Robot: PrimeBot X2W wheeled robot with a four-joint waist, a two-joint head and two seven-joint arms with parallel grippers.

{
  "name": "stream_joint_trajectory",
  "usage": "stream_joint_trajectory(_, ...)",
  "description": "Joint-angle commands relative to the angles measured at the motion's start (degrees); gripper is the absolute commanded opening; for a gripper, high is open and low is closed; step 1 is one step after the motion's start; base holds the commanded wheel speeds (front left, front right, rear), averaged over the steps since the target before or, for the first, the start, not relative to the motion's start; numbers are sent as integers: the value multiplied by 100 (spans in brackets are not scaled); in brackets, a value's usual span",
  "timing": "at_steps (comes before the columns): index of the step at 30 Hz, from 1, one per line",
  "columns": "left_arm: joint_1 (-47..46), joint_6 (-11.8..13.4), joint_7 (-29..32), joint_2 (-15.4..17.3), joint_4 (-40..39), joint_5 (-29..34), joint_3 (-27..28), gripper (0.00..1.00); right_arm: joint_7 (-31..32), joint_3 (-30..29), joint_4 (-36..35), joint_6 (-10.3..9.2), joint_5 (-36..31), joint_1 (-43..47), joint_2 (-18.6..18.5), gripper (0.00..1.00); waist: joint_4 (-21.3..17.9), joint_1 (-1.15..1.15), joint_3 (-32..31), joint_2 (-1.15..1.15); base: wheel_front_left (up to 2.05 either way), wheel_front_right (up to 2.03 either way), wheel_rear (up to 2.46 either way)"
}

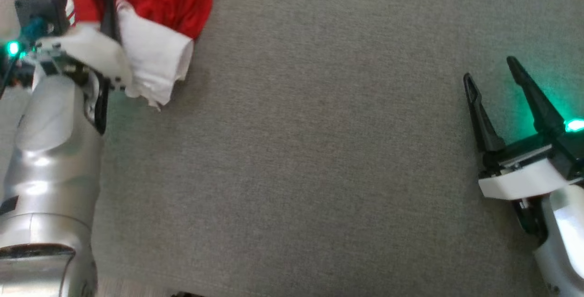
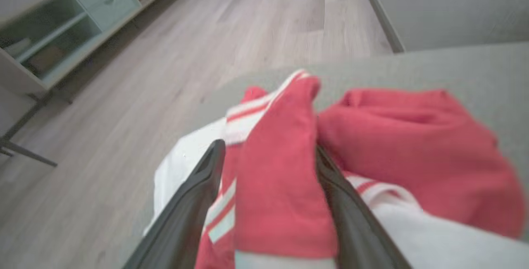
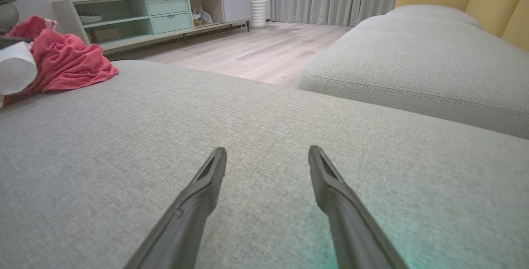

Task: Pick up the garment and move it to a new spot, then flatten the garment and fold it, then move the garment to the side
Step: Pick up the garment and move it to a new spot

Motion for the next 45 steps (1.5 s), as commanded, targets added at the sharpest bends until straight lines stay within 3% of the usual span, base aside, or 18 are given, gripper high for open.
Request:
stream_joint_trajectory(1,-216,99,-12,437,20,-25,203,100,16,99,96,-4,-31,66,-107,100,-114,0,134,0,0,0,0)
stream_joint_trajectory(3,-302,188,-215,482,248,-56,246,100,16,112,93,-4,-51,27,-84,100,-147,0,165,0,0,0,0)
stream_joint_trajectory(4,-355,165,-446,500,279,-78,256,0,16,121,100,-4,-61,11,-65,100,-163,0,168,0,0,0,0)
stream_joint_trajectory(7,-515,219,-1027,599,175,-40,235,0,16,179,133,-4,-103,-40,9,100,-208,0,65,0,0,0,0)
stream_joint_trajectory(10,-590,233,-1124,645,-103,43,158,0,16,204,156,-4,-125,-57,110,100,-253,0,-106,0,0,0,0)
stream_joint_trajectory(17,-515,-31,-1140,826,-2295,154,-1,0,16,233,238,-4,-100,6,653,100,-689,0,-1058,0,0,0,0)
stream_joint_trajectory(23,-637,-265,-1141,987,-3351,284,-364,0,16,176,263,-4,-46,318,1184,100,-1362,0,-2009,0,0,0,0)
stream_joint_trajectory(27,-852,-360,-1081,993,-3658,290,-661,0,16,144,225,-4,-39,544,1399,100,-1866,0,-2412,0,0,0,0)
stream_joint_trajectory(35,-1176,-438,-740,815,-3683,-18,-1139,0,16,148,181,-4,5,766,1563,100,-2781,0,-2647,0,0,0,0)
stream_joint_trajectory(45,-629,-458,-608,315,-3621,-808,-1790,0,16,272,22,-4,88,715,1589,100,-3243,0,-2221,0,0,0,0)
